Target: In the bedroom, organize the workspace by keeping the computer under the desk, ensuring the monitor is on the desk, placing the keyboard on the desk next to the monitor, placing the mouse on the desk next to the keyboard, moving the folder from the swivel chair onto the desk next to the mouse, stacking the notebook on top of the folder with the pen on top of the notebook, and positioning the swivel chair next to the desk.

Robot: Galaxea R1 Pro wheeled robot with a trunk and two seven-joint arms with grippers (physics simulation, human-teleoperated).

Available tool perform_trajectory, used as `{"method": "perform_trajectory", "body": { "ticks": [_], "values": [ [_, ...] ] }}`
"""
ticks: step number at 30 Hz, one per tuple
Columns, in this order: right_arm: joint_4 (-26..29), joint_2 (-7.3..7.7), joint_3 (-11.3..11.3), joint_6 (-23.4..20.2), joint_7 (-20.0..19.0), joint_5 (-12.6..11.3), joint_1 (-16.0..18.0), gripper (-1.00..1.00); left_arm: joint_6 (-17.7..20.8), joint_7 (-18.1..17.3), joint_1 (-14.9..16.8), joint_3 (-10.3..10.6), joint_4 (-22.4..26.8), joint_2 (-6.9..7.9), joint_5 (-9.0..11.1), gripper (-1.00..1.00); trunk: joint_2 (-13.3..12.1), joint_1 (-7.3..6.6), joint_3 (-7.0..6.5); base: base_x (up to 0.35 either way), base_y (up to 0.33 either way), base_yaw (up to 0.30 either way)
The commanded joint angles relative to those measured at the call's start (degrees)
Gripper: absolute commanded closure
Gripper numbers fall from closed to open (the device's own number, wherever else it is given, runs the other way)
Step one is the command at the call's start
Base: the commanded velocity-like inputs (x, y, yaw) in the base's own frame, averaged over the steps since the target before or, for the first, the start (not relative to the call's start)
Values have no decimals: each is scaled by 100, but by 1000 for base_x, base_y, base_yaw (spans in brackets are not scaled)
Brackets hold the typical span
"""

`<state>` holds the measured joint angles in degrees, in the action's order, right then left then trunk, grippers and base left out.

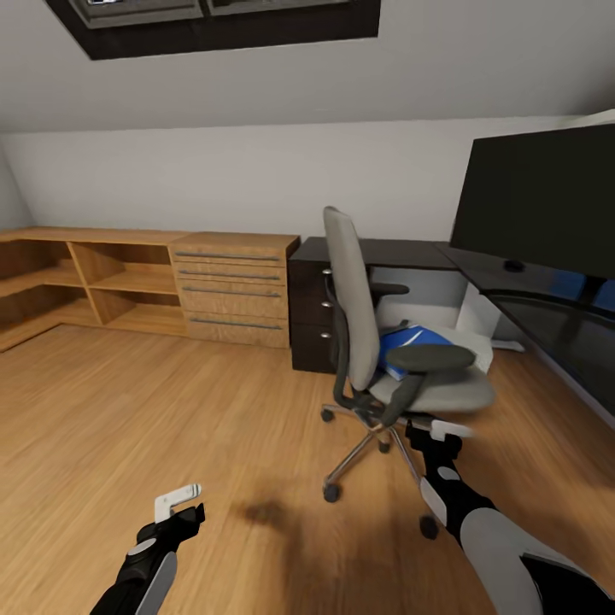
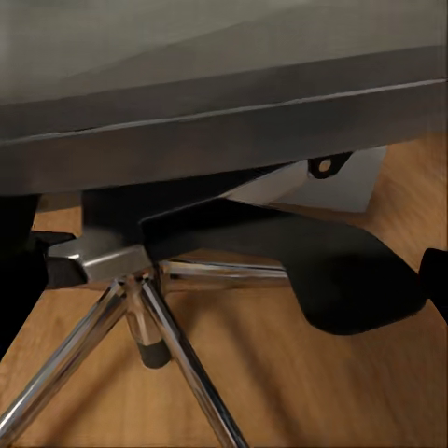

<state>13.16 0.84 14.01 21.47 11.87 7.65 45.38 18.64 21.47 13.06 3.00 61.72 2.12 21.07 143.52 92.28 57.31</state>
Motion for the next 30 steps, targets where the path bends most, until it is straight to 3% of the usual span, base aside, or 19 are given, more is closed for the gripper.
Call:
{"method": "perform_trajectory", "body": {
  "ticks": [1, 19, 30],
  "values": [
    [-6, -6, 31, 15, 18, 62, 3, -100, 13, 54, 2, 25, 6, 7, 55, -100, 2, -1, -1, 0, 0, 213],
    [-24, -21, 24, 15, 11, 62, -1, -100, 11, 53, 3, 27, 6, 0, 55, -100, 2, -1, -74, -5, 0, 191],
    [-26, -22, 22, 7, 7, 62, 0, -100, 12, 50, 3, 34, 6, -1, 55, -100, 2, -1, -75, -301, -4, 8]
  ]
}}
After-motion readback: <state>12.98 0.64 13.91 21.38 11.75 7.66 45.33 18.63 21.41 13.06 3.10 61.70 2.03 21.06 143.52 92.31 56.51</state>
